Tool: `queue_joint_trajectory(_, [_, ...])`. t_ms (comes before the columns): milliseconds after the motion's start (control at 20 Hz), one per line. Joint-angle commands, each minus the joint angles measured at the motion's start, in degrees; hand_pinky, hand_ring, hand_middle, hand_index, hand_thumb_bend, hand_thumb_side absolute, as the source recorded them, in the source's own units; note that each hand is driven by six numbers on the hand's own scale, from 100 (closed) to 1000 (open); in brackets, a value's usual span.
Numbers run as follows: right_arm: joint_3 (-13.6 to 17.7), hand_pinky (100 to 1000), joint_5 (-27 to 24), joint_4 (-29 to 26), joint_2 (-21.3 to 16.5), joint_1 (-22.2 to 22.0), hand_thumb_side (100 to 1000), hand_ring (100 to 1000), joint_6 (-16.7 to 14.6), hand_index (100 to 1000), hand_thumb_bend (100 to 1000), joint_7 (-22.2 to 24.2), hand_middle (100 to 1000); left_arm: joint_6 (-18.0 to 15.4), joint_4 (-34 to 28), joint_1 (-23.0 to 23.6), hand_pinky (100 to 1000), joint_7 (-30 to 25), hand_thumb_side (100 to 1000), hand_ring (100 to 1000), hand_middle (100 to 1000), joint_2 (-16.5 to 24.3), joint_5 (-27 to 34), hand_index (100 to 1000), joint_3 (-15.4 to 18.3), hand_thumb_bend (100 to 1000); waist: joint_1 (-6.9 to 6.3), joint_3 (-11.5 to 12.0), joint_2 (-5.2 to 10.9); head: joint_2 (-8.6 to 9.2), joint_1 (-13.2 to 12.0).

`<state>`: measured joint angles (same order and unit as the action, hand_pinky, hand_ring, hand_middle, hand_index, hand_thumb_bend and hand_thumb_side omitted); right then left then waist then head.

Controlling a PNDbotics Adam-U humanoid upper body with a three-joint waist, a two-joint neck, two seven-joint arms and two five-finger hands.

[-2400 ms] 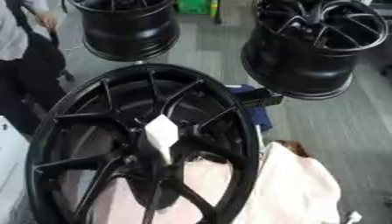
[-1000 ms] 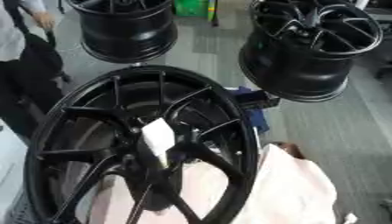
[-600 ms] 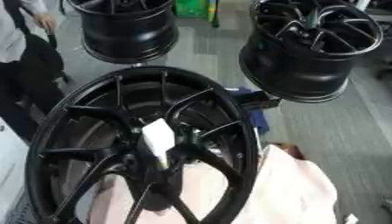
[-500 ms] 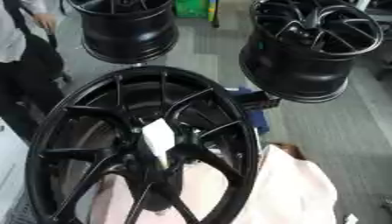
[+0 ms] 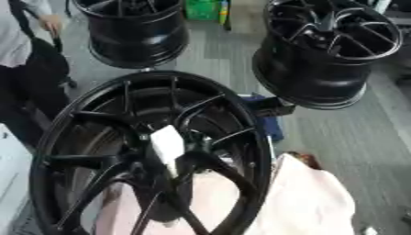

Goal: Pull the pin out of the wheel hub.

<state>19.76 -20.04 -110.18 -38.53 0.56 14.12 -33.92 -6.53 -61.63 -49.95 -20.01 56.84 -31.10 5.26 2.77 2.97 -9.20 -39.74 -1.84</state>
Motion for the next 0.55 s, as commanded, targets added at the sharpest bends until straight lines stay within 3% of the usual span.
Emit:
queue_joint_trajectory(50, [0.5, 752, 1.3, -1.3, -1.9, 0.4, 697, 696, -0.6, 771, 100, 0.0, 676, 1.5, -4.3, -0.3, 824, 7.1, 292, 785, 671, 1.4, 6.5, 806, 0.6, 106, -0.19, 0.1, 0.97, -0.05, 0.0])
queue_joint_trajectory(300, [0.2, 754, 2.8, -1.8, -2.3, 0.7, 694, 701, -1.5, 775, 100, 0.2, 681, 3.2, -12.3, 2.6, 823, 17.4, 333, 779, 660, 1.8, 17.5, 800, -1.3, 100, -0.12, 0.1, 0.94, 0.01, -0.3])
queue_joint_trajectory(550, [-0.2, 757, 4.3, -2.5, -2.9, 1.4, 705, 705, -2.3, 779, 100, 0.0, 683, 4.9, -22.2, 6.5, 824, 22.6, 407, 779, 660, 1.6, 26.6, 808, -3.2, 100, -0.09, -0.1, 0.82, 0.17, -0.6])
